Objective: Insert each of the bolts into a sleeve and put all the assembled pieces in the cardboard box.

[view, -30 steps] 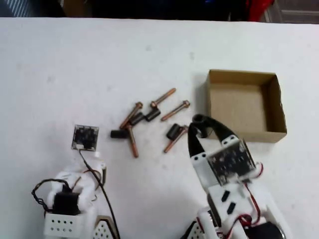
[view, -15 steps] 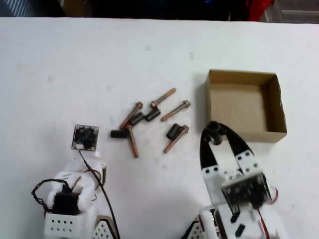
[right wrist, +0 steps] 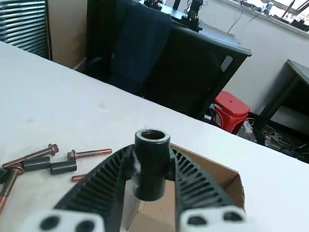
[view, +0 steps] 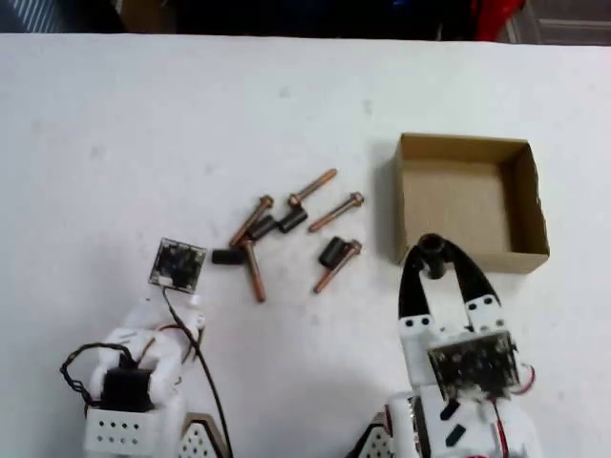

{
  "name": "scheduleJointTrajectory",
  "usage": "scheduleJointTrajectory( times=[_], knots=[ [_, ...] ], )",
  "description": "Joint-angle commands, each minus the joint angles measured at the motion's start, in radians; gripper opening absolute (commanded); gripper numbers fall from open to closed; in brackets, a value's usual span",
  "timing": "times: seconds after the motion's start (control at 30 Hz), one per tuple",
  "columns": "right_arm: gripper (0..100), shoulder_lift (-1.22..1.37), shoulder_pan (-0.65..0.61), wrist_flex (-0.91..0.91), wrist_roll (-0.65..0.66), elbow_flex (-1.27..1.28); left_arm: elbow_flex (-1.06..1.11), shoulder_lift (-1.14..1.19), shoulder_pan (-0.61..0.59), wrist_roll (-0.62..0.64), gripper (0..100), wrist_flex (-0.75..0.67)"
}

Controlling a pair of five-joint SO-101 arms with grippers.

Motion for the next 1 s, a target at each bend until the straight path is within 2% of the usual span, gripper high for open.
scheduleJointTrajectory(
  times=[0.0, 0.17, 0.33, 0.47, 0.73, 0.83, 0.97],
  knots=[
    [1.7, -0.001, 0.016, -0.077, 0.005, 0.064, -0.11, -0.002, -0.097, -0.008, 2, 0.046],
    [1.7, -0.002, 0.019, -0.136, -0.06, 0.124, -0.201, -0.001, -0.117, -0.012, 2, 0.12],
    [1.7, -0.002, 0.038, -0.134, -0.066, 0.114, -0.293, 0.001, -0.122, -0.08, 2, 0.167],
    [1.7, -0.004, 0.101, -0.133, -0.066, 0.055, -0.336, 0.001, -0.122, -0.097, 2, 0.167],
    [1.6, -0.004, 0.11, -0.131, -0.071, 0.037, -0.402, 0.005, -0.122, -0.095, 2, 0.17],
    [1.6, -0.004, 0.104, -0.131, -0.072, 0.055, -0.44, 0.085, -0.122, -0.095, 2, 0.169],
    [1.6, -0.004, 0.102, -0.136, -0.074, 0.094, -0.555, 0.325, -0.116, -0.094, 2, 0.152]
  ],
)
